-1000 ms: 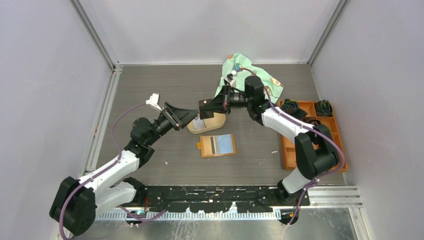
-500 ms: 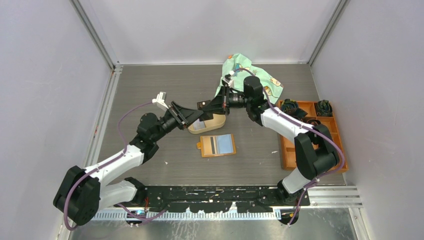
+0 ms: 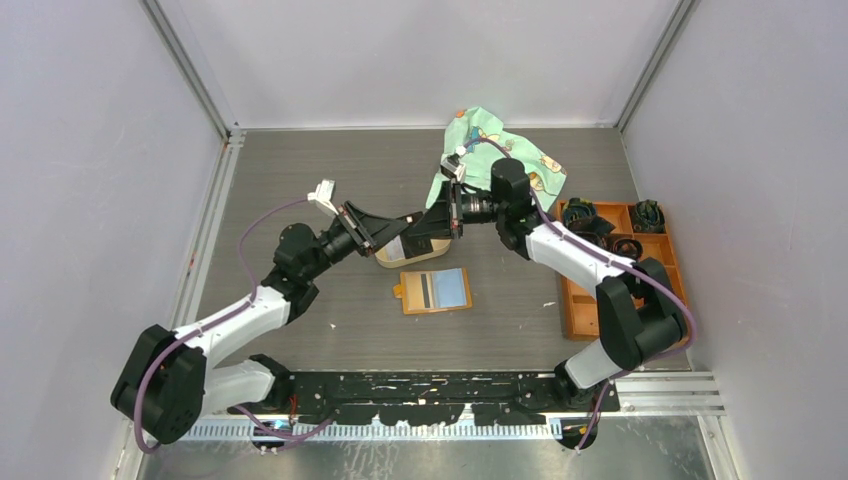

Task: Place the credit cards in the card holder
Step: Pick up the credit card from the storage box.

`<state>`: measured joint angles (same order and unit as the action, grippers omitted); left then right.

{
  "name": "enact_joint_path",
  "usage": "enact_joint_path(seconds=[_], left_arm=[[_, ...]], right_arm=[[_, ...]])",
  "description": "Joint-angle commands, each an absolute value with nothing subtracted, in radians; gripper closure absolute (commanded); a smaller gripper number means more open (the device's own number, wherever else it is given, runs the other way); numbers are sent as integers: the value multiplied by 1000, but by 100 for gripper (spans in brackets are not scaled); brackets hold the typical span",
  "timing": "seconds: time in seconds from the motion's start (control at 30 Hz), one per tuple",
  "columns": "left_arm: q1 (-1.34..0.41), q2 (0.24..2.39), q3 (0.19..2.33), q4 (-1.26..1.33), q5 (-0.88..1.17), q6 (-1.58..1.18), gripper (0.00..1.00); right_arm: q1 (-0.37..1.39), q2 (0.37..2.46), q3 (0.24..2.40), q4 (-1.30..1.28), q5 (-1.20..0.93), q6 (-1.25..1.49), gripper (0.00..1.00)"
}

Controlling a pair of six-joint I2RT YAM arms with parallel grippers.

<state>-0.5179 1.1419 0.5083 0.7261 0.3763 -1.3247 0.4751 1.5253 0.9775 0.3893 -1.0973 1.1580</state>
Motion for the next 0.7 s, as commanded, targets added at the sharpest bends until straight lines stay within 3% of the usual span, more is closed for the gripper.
enact_joint_path(seconds=[0.0, 0.1, 0.17, 0.23, 0.37, 0.47, 0.57, 0.67], left_arm=[[-514, 1162, 547, 868, 443, -1324, 82], [-515, 1177, 555, 890, 478, -1330, 87], [-514, 1185, 557, 913, 499, -1329, 100], [-514, 1183, 548, 948, 501, -1340, 100], [-514, 1136, 515, 921, 465, -1304, 100], [-513, 1067, 489, 829, 449, -1224, 100], [-513, 970, 451, 700, 435, -1143, 100], [-513, 895, 387, 643, 427, -1117, 100]], right_arm=[[482, 1458, 980, 447, -1135, 1119, 99], [484, 1457, 980, 445, -1136, 1117, 99], [486, 1458, 980, 444, -1137, 1116, 99], [488, 1458, 980, 440, -1138, 1109, 99], [487, 1442, 1002, 346, -1163, 1001, 69], [486, 1406, 1067, 40, -1191, 625, 55], [488, 1356, 1179, -513, -1064, 41, 42], [488, 1293, 1161, -650, -913, -249, 36]])
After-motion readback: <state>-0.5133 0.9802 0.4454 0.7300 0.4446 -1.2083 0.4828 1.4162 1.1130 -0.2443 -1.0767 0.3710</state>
